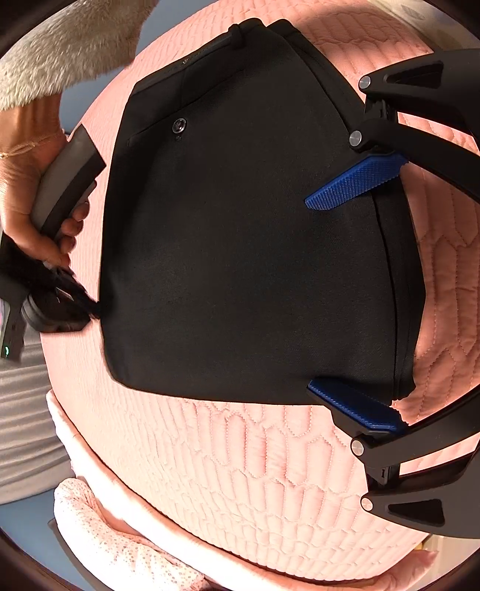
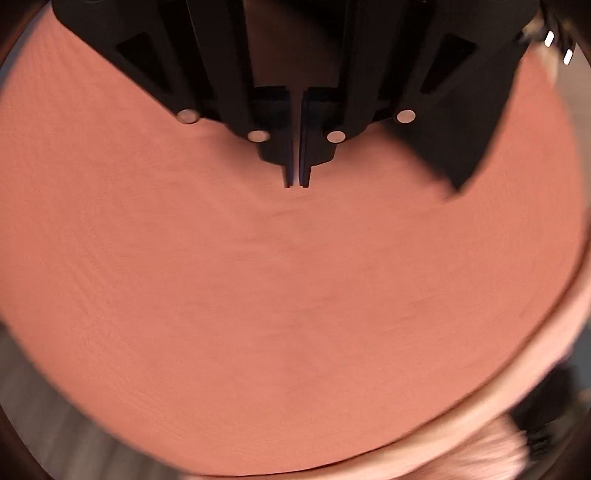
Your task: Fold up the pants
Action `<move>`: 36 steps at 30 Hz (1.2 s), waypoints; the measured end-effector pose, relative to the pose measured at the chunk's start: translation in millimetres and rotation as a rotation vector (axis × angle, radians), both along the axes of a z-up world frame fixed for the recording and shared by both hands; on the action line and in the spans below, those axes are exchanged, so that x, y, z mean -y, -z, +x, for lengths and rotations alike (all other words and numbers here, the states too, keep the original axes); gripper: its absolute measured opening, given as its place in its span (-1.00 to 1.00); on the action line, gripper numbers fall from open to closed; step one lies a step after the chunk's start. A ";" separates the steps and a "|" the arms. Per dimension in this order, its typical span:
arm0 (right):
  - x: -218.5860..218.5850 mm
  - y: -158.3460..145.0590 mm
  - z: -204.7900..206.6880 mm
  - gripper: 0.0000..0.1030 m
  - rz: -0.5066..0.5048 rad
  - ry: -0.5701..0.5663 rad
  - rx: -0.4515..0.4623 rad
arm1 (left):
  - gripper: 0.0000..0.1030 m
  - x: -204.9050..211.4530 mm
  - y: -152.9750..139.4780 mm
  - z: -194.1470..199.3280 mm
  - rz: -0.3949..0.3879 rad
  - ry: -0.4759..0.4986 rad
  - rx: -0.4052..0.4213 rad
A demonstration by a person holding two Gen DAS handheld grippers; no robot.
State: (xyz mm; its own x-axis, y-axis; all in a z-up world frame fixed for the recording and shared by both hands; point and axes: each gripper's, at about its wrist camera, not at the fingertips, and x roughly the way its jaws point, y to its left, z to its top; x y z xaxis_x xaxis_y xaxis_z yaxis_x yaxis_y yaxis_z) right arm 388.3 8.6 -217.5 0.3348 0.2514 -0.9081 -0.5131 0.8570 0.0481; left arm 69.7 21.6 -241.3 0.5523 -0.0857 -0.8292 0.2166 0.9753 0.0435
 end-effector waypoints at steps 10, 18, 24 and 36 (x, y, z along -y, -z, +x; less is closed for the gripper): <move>32.8 4.0 -67.7 -0.95 -0.024 0.103 0.067 | 0.78 -2.6 -0.8 1.3 -0.008 -0.005 -0.010; 127.5 17.3 -221.2 -1.00 0.100 0.215 0.010 | 0.79 -3.3 -0.9 4.3 -0.008 -0.004 -0.016; 214.3 -8.0 -325.7 -0.88 0.223 0.531 0.047 | 0.79 -5.4 -4.7 5.3 -0.025 -0.009 -0.027; 271.5 34.0 -388.0 -0.86 0.547 0.732 -0.030 | 0.78 -82.6 -8.3 15.8 -0.320 -0.233 -0.206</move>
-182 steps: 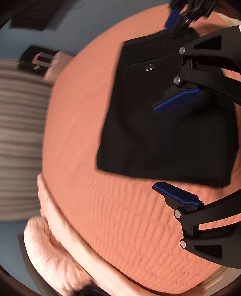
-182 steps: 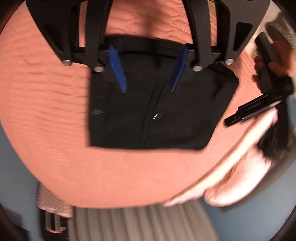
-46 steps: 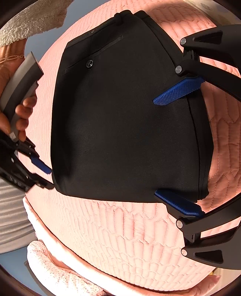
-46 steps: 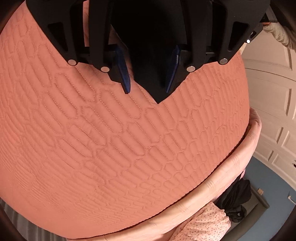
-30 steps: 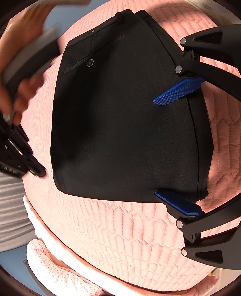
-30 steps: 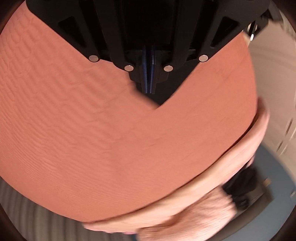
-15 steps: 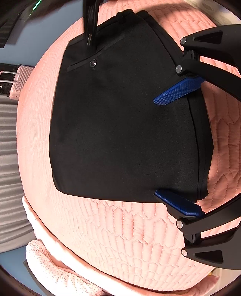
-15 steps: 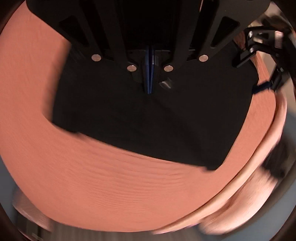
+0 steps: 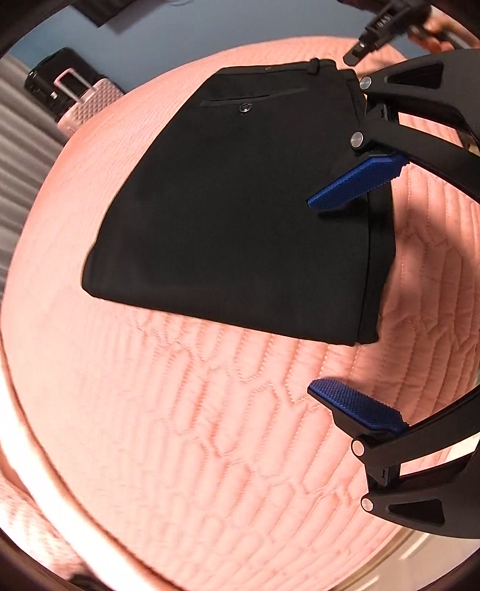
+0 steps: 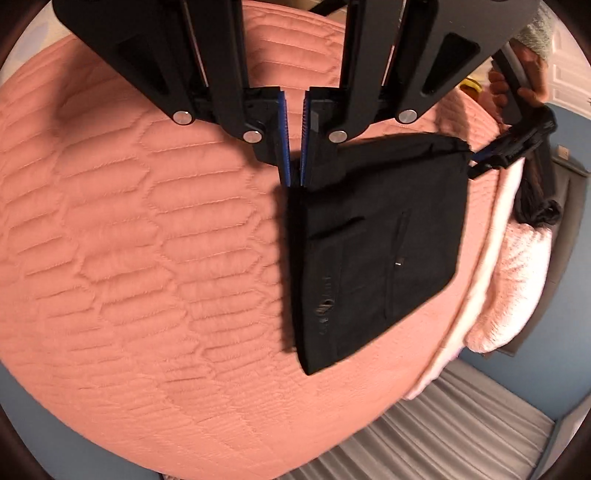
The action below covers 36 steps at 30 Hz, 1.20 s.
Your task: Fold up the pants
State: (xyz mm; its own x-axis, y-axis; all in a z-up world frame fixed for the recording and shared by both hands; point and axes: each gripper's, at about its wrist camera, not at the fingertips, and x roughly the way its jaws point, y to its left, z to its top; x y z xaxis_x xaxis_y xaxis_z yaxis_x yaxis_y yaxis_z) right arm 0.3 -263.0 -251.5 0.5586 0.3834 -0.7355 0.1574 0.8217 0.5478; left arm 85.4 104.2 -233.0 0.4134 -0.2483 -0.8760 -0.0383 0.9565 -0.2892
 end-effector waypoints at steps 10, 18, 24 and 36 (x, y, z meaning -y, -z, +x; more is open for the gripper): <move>3.3 -8.5 47.2 0.58 0.062 0.058 0.057 | 0.85 -7.1 12.2 30.4 -0.246 0.008 -0.026; -6.3 15.1 73.1 0.75 0.248 -0.053 0.067 | 0.89 -24.1 28.8 57.1 -0.589 0.031 -0.081; -26.1 13.0 89.9 0.73 0.198 -0.114 0.081 | 0.89 13.4 33.1 73.4 -0.520 0.176 -0.118; -45.1 8.1 96.5 -0.38 0.126 -0.048 0.030 | -0.28 10.1 43.6 64.0 -0.463 0.109 -0.075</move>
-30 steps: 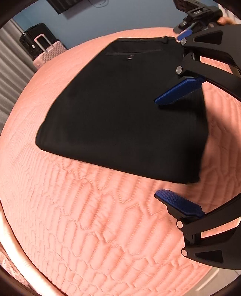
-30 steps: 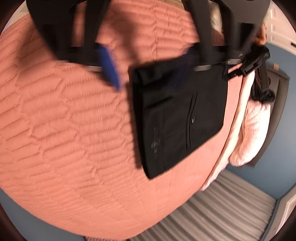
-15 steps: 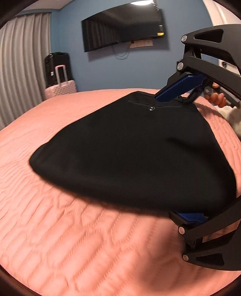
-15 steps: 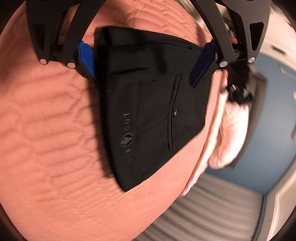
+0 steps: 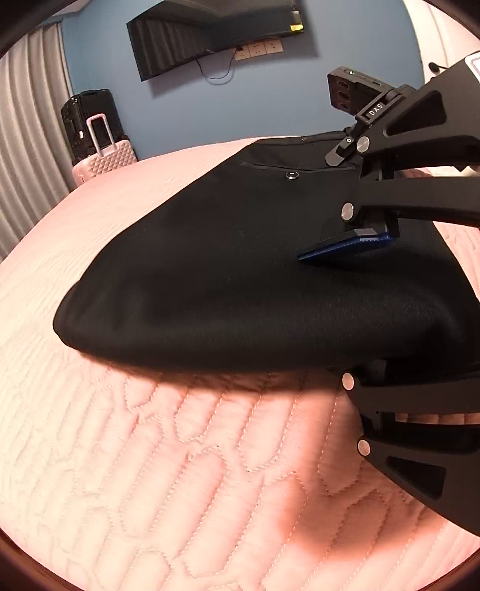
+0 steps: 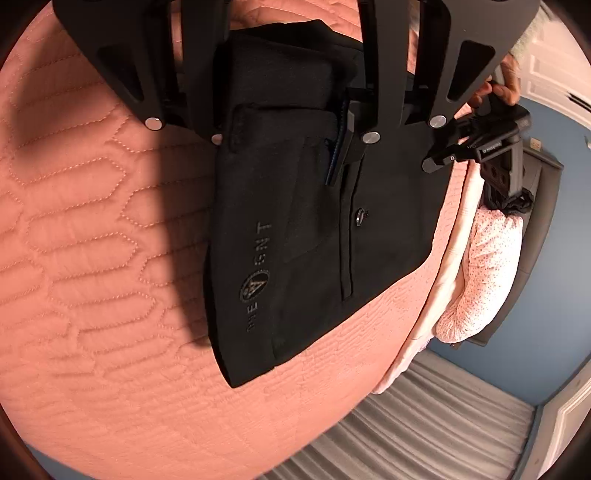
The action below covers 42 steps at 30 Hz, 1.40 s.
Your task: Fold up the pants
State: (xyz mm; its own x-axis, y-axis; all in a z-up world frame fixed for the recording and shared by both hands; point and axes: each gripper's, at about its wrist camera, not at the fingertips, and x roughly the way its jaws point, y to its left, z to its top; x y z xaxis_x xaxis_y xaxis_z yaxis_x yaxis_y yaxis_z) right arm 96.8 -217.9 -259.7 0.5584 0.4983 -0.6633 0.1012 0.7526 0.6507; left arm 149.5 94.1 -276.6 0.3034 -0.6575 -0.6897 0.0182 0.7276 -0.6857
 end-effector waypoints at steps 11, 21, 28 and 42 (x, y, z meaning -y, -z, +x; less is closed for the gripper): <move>10.4 10.7 -0.1 -0.12 0.002 0.011 -0.039 | 0.56 66.7 -23.4 -8.6 0.429 0.138 0.099; -9.6 -9.2 -1.5 -0.49 -0.089 0.004 0.005 | -0.46 46.1 -42.6 -9.2 0.464 0.116 0.088; -9.8 -16.3 -4.0 -0.51 -0.089 0.017 0.014 | -0.62 59.7 -58.4 -13.6 0.539 0.126 0.123; -12.7 -54.0 -9.5 -0.54 -0.094 0.005 0.052 | -0.71 50.9 -105.9 -17.0 0.484 0.093 0.189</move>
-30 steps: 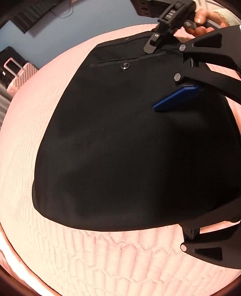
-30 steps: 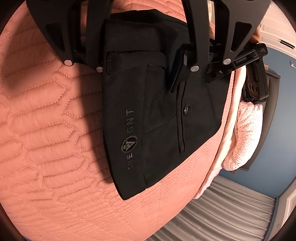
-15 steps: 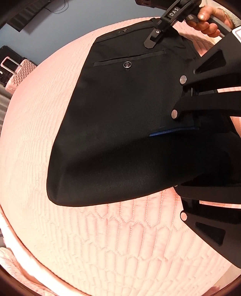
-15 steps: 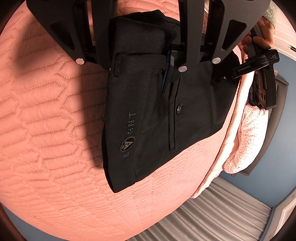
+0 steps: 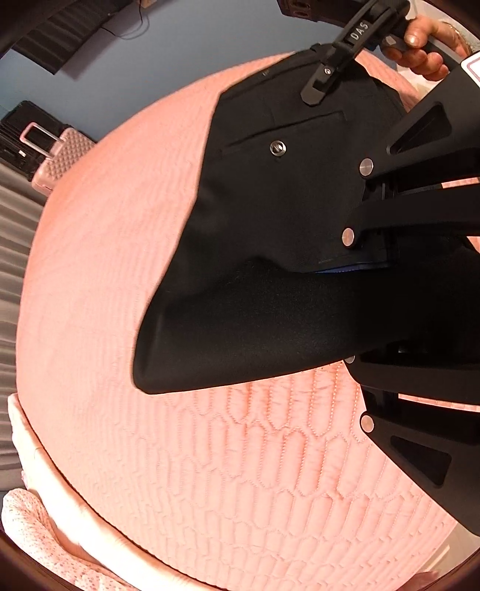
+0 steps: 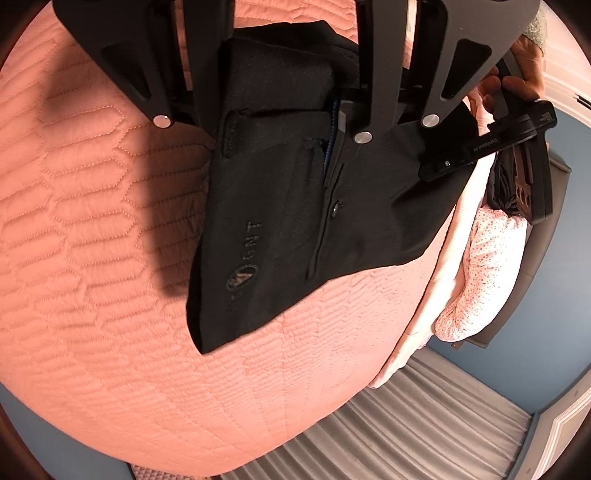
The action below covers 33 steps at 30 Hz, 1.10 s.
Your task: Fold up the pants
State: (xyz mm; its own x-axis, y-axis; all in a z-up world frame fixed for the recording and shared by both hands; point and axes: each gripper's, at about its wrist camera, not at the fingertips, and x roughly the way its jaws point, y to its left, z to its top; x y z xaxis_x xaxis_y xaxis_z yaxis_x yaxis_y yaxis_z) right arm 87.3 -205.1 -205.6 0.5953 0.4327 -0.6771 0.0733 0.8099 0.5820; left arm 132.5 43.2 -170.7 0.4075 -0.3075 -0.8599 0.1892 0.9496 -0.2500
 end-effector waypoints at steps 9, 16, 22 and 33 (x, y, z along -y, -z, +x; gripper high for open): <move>8.0 -45.3 43.2 -0.54 -0.011 -0.030 0.076 | -0.71 -6.8 -54.6 33.0 -0.069 0.030 0.080; 17.2 -97.6 140.0 -0.54 -0.047 -0.066 0.221 | -0.71 -6.8 -110.6 116.8 -0.096 0.028 0.209; 20.5 -87.1 259.5 -0.50 -0.082 -0.079 0.260 | -0.69 2.1 -121.9 216.0 -0.080 -0.020 0.316; 74.2 -1.7 260.0 -0.23 -0.338 0.038 0.133 | -0.36 -57.3 10.1 264.4 0.053 -0.279 0.148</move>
